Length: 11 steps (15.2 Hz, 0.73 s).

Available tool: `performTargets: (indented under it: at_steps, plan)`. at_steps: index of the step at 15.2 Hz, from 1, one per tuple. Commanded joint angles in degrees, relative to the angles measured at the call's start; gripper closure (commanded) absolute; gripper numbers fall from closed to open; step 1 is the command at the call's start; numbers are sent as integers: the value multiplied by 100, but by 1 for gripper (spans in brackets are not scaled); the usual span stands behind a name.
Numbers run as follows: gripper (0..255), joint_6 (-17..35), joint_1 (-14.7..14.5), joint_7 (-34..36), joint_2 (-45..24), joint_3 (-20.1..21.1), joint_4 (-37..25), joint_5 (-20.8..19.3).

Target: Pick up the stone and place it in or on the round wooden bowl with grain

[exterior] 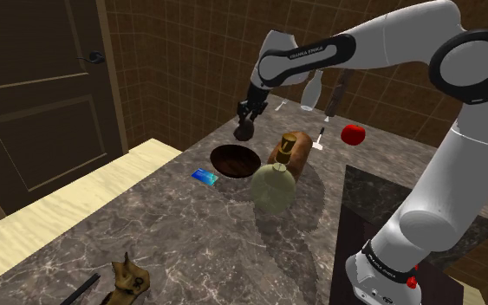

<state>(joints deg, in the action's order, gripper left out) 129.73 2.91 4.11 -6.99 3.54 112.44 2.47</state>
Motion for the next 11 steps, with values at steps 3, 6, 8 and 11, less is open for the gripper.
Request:
performTargets:
  at_steps: [3,6,8,11]
  plan:
    - [255,-273,2,9,109,0,-163,0]
    - [255,-491,3,16,175,-1,-316,-1]
    - [255,-637,4,21,214,-2,-423,-2]
    - [255,-858,5,29,261,-3,-598,-4]
